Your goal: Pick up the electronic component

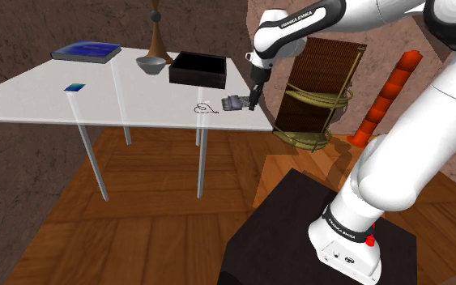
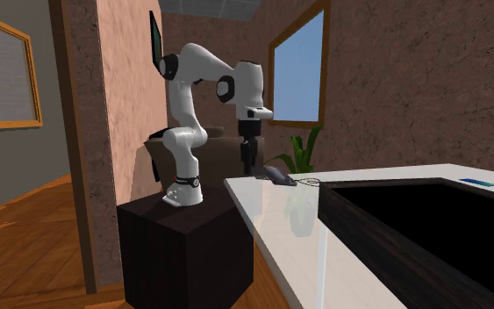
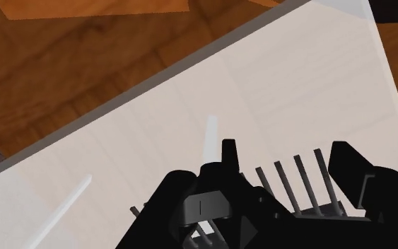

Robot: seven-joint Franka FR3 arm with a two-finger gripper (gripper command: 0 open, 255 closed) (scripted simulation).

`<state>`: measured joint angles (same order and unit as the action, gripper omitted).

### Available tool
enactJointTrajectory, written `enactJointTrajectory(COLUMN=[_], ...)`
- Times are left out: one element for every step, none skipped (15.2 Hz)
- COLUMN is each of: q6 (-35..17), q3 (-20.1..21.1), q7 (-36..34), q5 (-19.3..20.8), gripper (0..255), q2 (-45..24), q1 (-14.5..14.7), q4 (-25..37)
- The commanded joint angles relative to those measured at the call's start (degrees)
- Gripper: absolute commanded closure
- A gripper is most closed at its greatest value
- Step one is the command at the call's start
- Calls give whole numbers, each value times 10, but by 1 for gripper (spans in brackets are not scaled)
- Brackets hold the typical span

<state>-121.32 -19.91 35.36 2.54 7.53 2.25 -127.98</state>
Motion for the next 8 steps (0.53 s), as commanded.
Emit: enactJointTrajectory(q6=[16,23,31,39,47,55,56,56], q3=[1,1,2,2,3,3,3,3], q7=[-1,-2,-3,-3,-4,-4,-5,-4], q5=[2,3,3,4,5,5,5,5], gripper=[255,255,255,255,255,255,255,255], q2=[6,9,12,14,17,19,20,20], q1=[0,0,0,0,0,0,0,0], q4=[10,15,20,25,31,36,37,37])
